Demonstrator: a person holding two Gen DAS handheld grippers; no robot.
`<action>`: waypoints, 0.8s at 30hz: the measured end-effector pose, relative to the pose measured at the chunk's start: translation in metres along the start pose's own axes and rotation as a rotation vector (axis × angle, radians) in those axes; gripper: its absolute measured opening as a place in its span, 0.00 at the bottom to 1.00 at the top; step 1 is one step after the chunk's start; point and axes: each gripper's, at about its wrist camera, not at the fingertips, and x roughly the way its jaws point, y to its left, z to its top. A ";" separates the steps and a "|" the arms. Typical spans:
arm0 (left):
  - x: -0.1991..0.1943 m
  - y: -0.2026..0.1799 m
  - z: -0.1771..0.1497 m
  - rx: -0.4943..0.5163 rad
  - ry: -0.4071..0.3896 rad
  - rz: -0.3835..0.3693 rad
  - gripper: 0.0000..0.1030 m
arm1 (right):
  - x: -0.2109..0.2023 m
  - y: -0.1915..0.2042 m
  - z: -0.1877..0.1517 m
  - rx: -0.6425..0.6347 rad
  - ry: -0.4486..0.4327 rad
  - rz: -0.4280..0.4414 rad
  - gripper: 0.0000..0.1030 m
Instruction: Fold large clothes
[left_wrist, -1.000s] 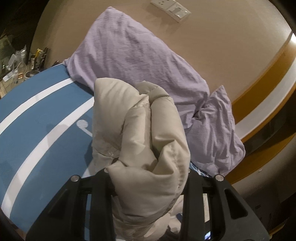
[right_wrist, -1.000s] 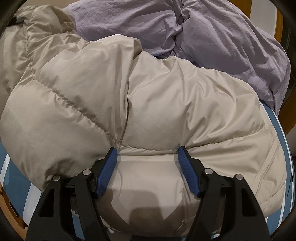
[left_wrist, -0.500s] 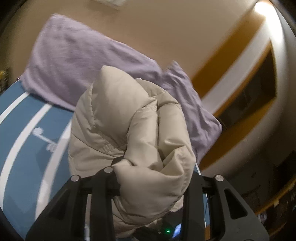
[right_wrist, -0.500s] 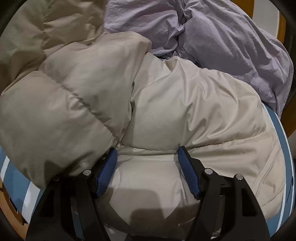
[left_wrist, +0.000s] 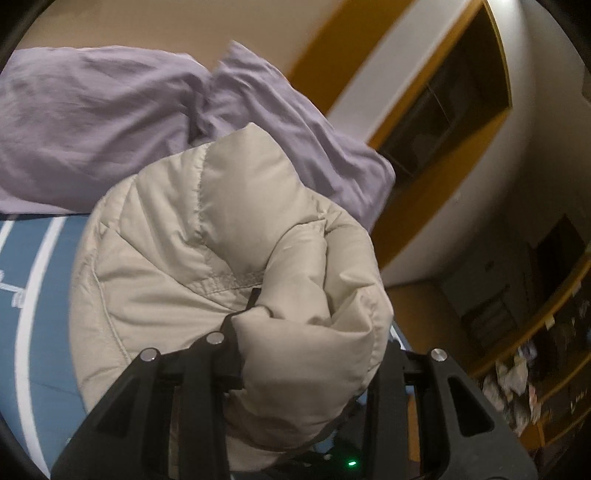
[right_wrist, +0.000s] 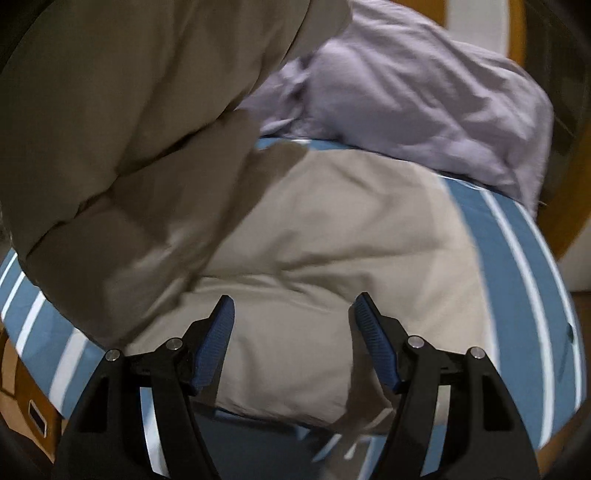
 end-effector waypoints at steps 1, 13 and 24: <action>0.009 -0.008 -0.003 0.021 0.023 -0.005 0.34 | -0.002 -0.007 -0.004 0.017 0.000 -0.017 0.67; 0.098 -0.069 -0.035 0.175 0.202 0.032 0.42 | -0.024 -0.087 -0.043 0.228 0.019 -0.179 0.68; 0.114 -0.091 -0.052 0.204 0.235 0.079 0.66 | -0.045 -0.111 -0.064 0.313 0.022 -0.216 0.68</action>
